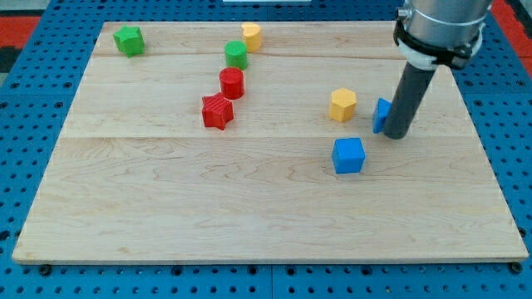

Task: Push the blue triangle towards the top of the board

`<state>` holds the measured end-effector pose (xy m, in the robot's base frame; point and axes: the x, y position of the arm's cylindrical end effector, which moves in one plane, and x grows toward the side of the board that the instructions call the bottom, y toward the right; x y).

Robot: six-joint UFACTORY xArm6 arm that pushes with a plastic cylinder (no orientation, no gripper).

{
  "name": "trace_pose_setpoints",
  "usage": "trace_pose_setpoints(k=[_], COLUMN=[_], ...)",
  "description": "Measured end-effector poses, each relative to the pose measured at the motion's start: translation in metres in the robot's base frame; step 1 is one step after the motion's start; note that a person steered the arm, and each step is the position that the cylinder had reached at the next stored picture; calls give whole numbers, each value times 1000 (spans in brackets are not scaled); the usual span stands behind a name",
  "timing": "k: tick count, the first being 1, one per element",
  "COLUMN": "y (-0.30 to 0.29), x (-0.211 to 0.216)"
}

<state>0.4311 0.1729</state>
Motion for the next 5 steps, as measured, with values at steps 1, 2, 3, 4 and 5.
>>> trace_pose_setpoints(k=[1,2,3,4,5], y=[0,0,0,-13,-43], x=[-29,-60,-89,-108,-107])
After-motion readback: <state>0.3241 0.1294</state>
